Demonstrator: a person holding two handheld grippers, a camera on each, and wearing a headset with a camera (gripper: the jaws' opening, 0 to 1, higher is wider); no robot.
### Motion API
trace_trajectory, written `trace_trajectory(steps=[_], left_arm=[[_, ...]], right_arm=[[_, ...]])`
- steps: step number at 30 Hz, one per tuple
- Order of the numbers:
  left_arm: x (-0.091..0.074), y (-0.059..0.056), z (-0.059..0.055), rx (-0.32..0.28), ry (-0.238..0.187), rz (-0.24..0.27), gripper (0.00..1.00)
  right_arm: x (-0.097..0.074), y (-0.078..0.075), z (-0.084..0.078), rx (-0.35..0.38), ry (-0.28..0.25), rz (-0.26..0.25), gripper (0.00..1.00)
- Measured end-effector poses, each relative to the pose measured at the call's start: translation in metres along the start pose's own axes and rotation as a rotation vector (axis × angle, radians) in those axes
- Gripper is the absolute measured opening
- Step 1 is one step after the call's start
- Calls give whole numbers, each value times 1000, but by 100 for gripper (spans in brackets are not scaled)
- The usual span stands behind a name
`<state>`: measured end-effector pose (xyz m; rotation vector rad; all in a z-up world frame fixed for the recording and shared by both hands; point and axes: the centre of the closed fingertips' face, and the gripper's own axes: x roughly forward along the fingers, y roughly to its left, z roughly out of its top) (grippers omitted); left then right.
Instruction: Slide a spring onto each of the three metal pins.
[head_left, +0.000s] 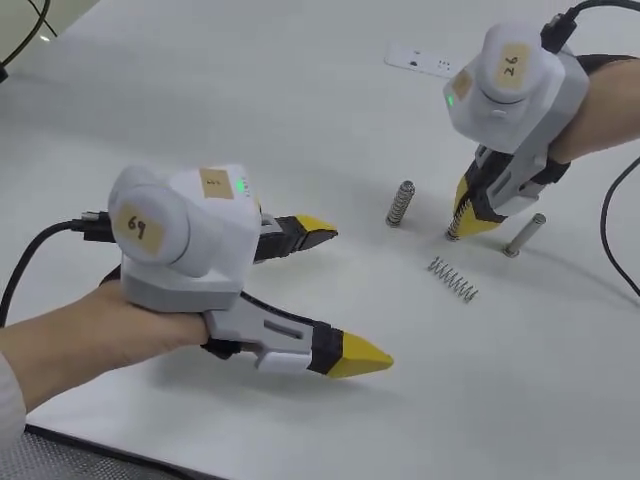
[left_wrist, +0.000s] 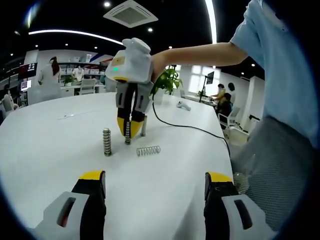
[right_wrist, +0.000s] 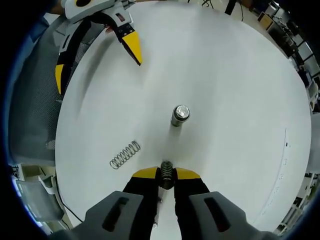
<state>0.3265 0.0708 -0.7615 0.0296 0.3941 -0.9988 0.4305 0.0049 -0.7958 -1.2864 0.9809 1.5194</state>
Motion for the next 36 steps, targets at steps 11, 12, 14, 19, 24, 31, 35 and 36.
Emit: trace_trajectory(steps=[11, 12, 14, 19, 24, 31, 35, 36], left_arm=[[-1, 1, 0, -2, 2, 1, 78], [0, 1, 0, -1, 2, 1, 78], [0, 0, 0, -2, 2, 0, 78], [0, 0, 0, 1, 2, 1, 79], [1, 0, 1, -1, -1, 0, 79], [1, 0, 2, 2, 0, 0, 79], [1, 0, 3, 3, 0, -1, 79], [0, 0, 3, 5, 1, 0, 79]], right_arm=[[6, -2, -6, 0, 6, -6, 31], [6, -3, -6, 4, 4, -9, 33], [5, -6, -7, 4, -2, -20, 38], [4, -13, -5, 12, -24, -46, 53], [5, -15, -7, 15, -26, -49, 63], [2, -18, -9, 11, -35, -64, 72], [-1, -18, -9, 16, -48, -71, 73], [-3, -17, -8, 21, -60, -71, 74]])
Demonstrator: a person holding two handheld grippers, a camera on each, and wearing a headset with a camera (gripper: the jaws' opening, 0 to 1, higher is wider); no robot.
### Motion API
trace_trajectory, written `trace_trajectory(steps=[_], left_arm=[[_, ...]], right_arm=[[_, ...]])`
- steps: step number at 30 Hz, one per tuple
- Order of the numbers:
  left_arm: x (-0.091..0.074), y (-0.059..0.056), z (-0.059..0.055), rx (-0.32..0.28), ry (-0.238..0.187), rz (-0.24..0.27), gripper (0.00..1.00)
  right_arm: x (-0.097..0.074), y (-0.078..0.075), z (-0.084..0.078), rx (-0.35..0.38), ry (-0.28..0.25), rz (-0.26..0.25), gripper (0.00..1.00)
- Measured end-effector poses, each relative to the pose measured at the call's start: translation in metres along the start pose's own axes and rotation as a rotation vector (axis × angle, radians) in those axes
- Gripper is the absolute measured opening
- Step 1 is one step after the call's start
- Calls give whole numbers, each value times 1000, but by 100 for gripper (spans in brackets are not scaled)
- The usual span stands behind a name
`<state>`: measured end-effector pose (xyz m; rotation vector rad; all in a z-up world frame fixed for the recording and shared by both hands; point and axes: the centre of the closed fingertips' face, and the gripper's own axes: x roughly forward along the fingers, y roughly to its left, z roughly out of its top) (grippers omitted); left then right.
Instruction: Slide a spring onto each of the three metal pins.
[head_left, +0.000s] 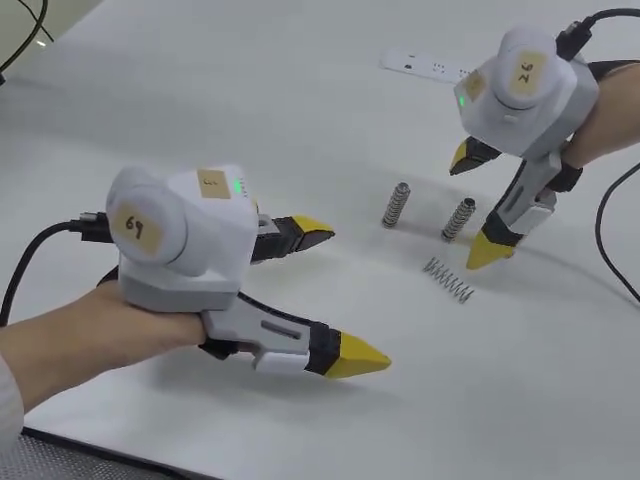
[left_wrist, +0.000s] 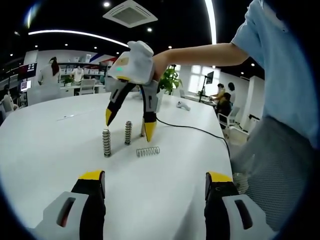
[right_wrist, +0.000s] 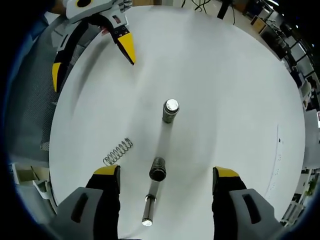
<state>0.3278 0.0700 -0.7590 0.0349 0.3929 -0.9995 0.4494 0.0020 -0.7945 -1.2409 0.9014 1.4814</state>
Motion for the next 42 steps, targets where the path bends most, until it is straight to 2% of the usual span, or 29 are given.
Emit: trace_trajectory(steps=[4, 9, 14, 20, 28, 36, 42], left_arm=[[-1, -1, 1, 2, 0, 0, 79], [0, -1, 3, 9, 0, -1, 79], [1, -3, 5, 15, 2, -5, 79], [2, -1, 8, 20, 5, -6, 79], [4, 0, 14, 34, 6, -10, 79], [6, 0, 19, 53, 14, -17, 78], [8, 1, 23, 66, 16, -23, 77]], right_arm=[[-5, 0, 3, 29, -41, -8, 75], [-11, 3, 7, 80, -117, -12, 77], [-16, 4, 5, 118, -155, -18, 80], [-24, 6, 6, 175, -242, -46, 86], [-37, 12, 7, 244, -324, -82, 87], [-52, 22, -8, 322, -384, -142, 86], [-58, 34, -22, 397, -419, -166, 85]])
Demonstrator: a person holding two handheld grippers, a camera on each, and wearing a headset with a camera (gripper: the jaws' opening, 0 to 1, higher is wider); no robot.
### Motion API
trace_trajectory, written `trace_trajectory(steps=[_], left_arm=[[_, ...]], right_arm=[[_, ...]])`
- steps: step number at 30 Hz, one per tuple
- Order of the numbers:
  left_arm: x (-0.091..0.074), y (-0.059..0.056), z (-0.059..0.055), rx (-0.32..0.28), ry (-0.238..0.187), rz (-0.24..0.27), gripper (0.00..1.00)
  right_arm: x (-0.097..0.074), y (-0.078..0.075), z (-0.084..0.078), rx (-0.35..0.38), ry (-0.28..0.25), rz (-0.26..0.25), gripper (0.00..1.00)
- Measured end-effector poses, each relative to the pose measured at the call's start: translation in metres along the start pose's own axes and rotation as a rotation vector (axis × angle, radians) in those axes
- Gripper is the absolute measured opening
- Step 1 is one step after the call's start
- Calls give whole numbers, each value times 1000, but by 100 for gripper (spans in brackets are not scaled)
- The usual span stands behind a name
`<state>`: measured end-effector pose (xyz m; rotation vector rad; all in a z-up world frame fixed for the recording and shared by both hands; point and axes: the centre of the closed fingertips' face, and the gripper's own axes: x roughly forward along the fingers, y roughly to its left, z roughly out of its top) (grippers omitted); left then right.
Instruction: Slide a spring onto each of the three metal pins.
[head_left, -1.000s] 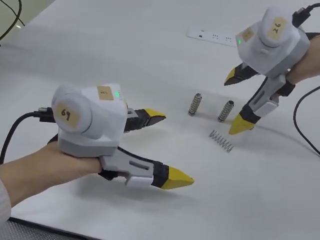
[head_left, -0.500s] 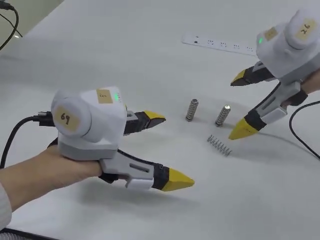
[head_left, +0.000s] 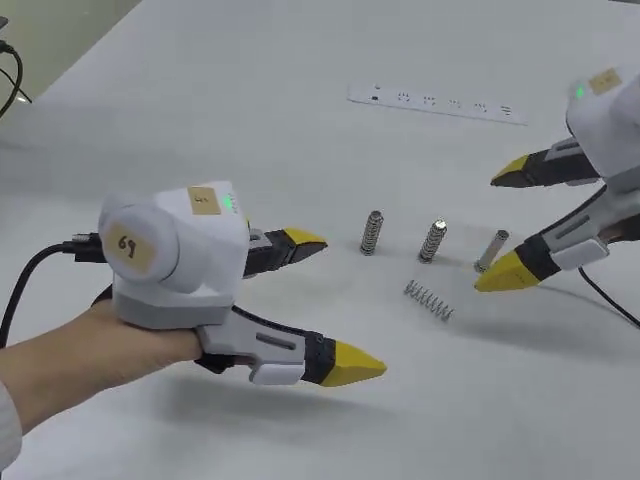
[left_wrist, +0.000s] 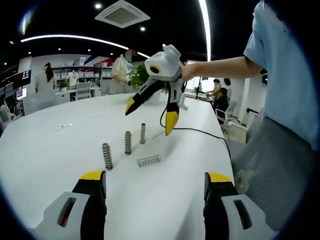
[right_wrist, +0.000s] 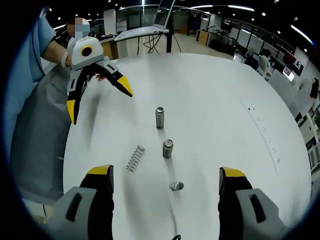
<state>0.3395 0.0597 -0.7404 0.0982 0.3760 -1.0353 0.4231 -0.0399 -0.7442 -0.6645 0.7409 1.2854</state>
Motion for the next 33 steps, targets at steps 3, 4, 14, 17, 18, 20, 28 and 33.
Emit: trace_trajectory(steps=[3, 4, 14, 17, 18, 20, 28, 33], left_arm=[[1, 0, 0, 5, 6, -3, 77], [1, 0, 0, 5, 8, -5, 77], [8, -3, 1, 27, 25, -30, 77], [11, -4, 1, 37, 34, -41, 76], [12, -5, 1, 40, 35, -44, 76], [13, -5, 1, 43, 37, -48, 75], [22, -8, 1, 61, 54, -78, 75], [27, -11, 1, 68, 61, -93, 76]], right_arm=[[-7, 3, -7, 35, -14, -23, 85], [-10, 5, -10, 48, -28, -32, 85], [-36, 20, -39, 161, -69, -100, 85], [-43, 24, -47, 182, -75, -118, 84], [-47, 25, -50, 197, -79, -127, 84], [-52, 28, -53, 216, -89, -141, 84], [-66, 39, -67, 271, -118, -181, 84], [-75, 44, -75, 320, -152, -210, 85]])
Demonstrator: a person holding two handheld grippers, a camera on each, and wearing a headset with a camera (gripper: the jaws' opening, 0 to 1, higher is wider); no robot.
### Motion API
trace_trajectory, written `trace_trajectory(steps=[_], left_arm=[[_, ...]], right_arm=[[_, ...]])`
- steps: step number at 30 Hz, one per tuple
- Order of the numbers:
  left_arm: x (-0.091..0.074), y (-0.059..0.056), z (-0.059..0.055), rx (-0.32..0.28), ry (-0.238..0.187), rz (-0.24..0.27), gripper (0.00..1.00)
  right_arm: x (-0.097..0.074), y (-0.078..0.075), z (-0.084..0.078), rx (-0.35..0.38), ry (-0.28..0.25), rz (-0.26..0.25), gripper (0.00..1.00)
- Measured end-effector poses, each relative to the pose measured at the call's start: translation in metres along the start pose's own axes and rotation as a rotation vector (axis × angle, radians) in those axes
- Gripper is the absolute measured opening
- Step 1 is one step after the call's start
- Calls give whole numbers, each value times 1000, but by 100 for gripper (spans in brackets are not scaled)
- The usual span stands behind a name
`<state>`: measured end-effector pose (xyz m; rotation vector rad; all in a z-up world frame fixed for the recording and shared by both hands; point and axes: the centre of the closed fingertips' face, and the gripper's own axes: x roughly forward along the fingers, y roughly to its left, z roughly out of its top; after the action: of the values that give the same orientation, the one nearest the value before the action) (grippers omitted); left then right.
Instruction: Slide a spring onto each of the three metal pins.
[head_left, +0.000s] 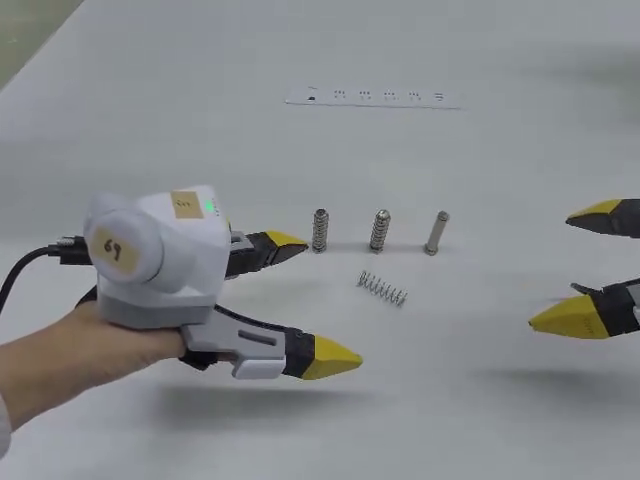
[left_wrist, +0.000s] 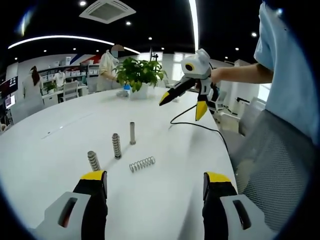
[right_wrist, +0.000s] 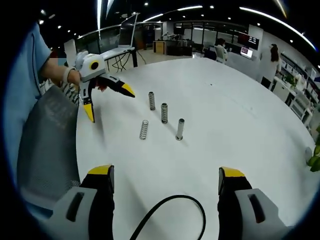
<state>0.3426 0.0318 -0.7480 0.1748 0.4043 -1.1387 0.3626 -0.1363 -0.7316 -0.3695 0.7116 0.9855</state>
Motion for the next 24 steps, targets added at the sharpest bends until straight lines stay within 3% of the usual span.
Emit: trace_trajectory(steps=[6, 12, 15, 24], left_arm=[[5, 0, -3, 14, 27, -22, 76], [12, 8, -1, 38, 46, -50, 73], [19, 9, -1, 95, 70, -82, 71], [32, 18, 5, 179, 98, -118, 59]], right_arm=[[-10, -2, -7, 43, -33, -24, 85], [-17, -2, -13, 70, -51, -46, 85], [-20, -2, -16, 81, -56, -52, 85], [-23, -2, -24, 106, -63, -58, 84]])
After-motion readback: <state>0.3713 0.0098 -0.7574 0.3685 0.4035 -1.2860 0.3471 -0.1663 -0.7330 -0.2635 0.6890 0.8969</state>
